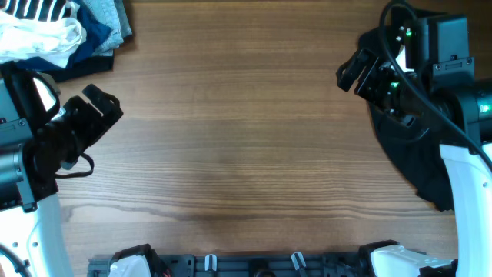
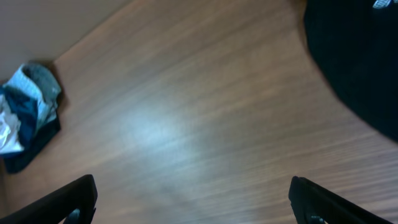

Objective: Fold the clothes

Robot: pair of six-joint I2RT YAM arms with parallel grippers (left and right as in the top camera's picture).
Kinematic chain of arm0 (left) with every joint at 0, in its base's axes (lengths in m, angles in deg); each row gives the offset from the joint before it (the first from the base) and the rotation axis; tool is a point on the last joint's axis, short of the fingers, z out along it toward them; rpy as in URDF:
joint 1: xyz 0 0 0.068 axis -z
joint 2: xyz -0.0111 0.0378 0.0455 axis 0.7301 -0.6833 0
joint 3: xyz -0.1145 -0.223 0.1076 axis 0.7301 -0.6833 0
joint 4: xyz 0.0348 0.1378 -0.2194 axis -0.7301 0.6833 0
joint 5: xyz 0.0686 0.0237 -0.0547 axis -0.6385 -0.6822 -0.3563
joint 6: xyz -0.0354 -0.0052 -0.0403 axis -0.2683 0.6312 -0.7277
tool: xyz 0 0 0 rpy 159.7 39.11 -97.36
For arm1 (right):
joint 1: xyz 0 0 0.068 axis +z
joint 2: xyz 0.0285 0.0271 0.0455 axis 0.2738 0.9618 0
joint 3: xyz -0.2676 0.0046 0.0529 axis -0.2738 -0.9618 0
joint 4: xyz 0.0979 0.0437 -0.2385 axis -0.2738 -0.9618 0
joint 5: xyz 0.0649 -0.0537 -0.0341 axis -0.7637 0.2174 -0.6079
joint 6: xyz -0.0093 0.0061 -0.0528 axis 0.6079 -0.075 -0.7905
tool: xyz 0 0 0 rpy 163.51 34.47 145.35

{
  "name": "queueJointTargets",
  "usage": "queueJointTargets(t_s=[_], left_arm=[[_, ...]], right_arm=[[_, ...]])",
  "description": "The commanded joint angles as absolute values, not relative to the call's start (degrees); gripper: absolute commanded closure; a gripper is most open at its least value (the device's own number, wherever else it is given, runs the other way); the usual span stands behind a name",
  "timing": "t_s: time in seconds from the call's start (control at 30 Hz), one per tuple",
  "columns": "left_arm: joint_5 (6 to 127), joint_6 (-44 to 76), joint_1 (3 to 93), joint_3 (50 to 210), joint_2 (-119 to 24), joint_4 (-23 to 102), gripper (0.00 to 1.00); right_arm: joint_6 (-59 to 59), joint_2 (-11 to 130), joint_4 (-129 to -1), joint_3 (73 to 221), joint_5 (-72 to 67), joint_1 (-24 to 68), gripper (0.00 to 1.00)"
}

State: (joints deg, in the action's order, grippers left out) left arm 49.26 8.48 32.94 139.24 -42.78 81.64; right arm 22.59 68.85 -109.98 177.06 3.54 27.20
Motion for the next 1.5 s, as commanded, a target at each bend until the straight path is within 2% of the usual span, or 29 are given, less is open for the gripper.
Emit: queueJointTargets(t_s=[0.0,0.3,0.6,0.8,1.47], left_arm=[[49.7,8.0,33.2,139.0,-43.1,81.5,0.0],[49.7,8.0,33.2,139.0,-43.1,81.5,0.0],[49.7,8.0,33.2,139.0,-43.1,81.5,0.0],[49.7,8.0,33.2,139.0,-43.1,81.5,0.0],[49.7,8.0,33.2,139.0,-43.1,81.5,0.0]], right_arm=[[21.6,65.1,-105.1,171.4,8.7,27.3,0.0],[12.4,47.2,-79.6,140.8,8.5,26.7,0.0],[12.5,27.7,-53.8,108.6,4.8,21.4,0.0],[9.9,15.1,-40.8,92.4,3.9,21.1,0.0],[5.5,-10.9,-31.9,73.5,0.1,19.0,0.0]])
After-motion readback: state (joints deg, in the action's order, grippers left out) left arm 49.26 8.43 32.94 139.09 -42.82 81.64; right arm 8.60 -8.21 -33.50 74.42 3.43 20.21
